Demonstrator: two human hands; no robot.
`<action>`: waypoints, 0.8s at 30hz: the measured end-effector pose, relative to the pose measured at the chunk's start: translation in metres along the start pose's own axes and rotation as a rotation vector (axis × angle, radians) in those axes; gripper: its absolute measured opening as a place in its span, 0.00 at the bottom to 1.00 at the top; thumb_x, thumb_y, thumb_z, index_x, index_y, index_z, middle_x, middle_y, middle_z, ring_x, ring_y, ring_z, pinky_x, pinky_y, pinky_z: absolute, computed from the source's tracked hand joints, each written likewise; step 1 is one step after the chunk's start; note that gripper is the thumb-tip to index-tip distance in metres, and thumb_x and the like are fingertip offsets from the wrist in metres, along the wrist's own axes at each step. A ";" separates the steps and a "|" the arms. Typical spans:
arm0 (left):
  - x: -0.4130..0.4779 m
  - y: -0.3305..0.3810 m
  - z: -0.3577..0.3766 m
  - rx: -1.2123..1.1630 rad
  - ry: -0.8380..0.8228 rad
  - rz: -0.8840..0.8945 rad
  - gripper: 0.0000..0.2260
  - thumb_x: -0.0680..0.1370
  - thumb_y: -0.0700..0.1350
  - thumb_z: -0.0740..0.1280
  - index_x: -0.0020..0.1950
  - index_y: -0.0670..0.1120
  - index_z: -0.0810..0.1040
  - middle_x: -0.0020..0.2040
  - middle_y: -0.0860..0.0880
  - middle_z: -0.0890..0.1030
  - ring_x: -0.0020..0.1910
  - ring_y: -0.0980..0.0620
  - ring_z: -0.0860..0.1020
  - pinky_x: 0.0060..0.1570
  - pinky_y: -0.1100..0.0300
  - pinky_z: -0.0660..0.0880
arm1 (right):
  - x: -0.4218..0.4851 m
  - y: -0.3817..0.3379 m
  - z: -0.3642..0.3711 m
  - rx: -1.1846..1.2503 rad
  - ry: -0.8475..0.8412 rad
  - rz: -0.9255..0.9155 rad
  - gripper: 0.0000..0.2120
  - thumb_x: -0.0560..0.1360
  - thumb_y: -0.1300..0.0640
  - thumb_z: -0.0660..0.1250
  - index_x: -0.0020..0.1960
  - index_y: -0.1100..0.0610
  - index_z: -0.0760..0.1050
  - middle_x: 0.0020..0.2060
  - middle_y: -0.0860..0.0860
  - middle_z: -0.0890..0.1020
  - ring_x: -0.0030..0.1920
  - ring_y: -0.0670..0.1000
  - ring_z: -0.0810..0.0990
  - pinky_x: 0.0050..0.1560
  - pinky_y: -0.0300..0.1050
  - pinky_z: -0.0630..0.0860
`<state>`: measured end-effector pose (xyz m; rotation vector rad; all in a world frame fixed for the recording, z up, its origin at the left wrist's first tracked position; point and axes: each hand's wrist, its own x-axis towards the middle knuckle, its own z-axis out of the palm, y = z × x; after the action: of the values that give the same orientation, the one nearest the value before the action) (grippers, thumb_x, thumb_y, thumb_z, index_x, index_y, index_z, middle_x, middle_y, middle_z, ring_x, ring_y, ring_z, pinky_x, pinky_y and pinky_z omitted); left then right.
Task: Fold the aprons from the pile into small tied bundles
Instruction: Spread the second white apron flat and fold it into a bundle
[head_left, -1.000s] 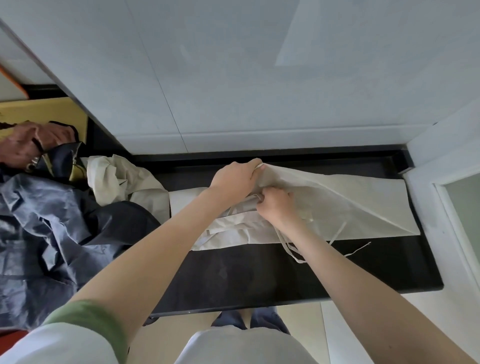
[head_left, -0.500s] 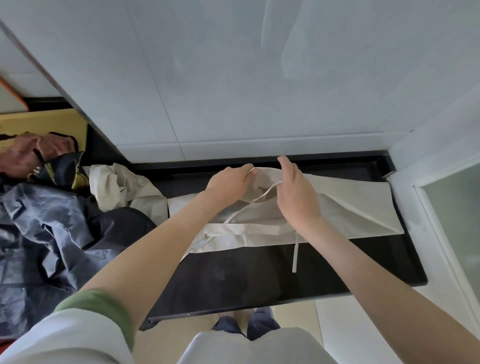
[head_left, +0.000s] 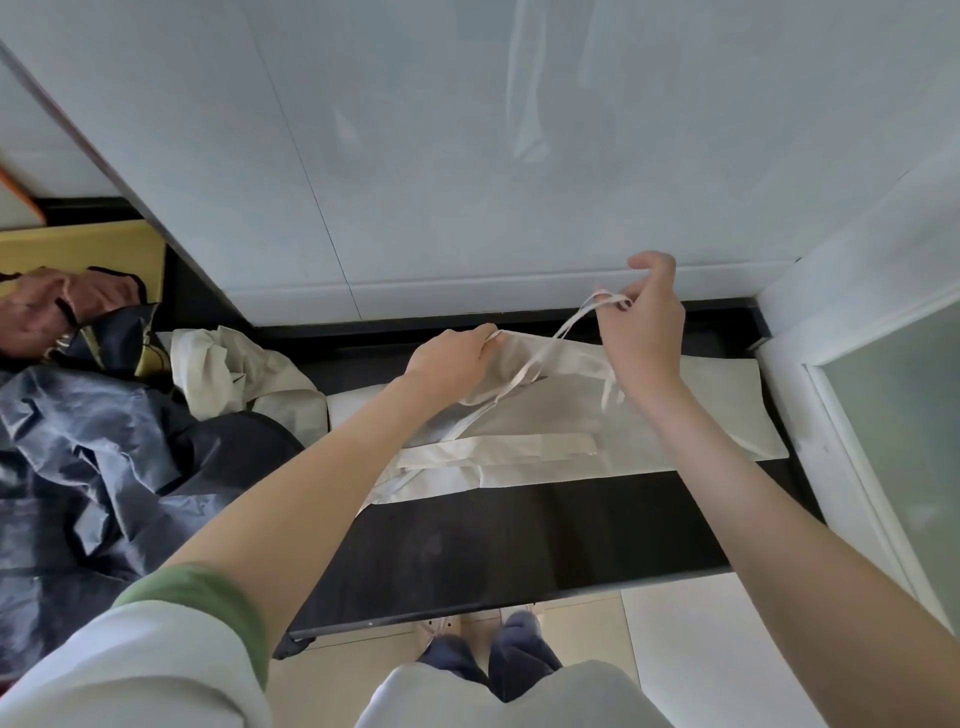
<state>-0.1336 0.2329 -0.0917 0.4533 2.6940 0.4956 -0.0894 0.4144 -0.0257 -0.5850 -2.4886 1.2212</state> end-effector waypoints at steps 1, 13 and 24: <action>0.000 0.001 0.000 0.006 0.004 0.007 0.14 0.84 0.47 0.50 0.66 0.47 0.68 0.40 0.45 0.76 0.37 0.44 0.70 0.35 0.55 0.64 | 0.001 -0.004 -0.002 0.018 0.021 0.008 0.17 0.75 0.64 0.64 0.62 0.60 0.65 0.33 0.47 0.69 0.33 0.43 0.69 0.35 0.35 0.64; -0.001 0.014 -0.020 0.068 0.080 0.087 0.17 0.84 0.51 0.48 0.67 0.50 0.70 0.54 0.45 0.80 0.53 0.42 0.76 0.44 0.55 0.68 | -0.069 -0.002 0.020 -0.283 -1.297 0.244 0.13 0.80 0.54 0.61 0.63 0.56 0.67 0.48 0.57 0.80 0.33 0.50 0.79 0.29 0.43 0.79; -0.002 0.019 -0.026 0.124 0.102 0.103 0.15 0.84 0.51 0.51 0.67 0.51 0.70 0.51 0.45 0.79 0.50 0.42 0.76 0.41 0.56 0.66 | -0.088 0.062 0.065 -0.102 -0.898 0.089 0.08 0.80 0.52 0.60 0.56 0.53 0.72 0.47 0.50 0.81 0.47 0.50 0.79 0.48 0.46 0.74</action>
<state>-0.1381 0.2417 -0.0610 0.6196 2.8209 0.3907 -0.0275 0.3621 -0.1216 -0.1660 -3.2810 1.6618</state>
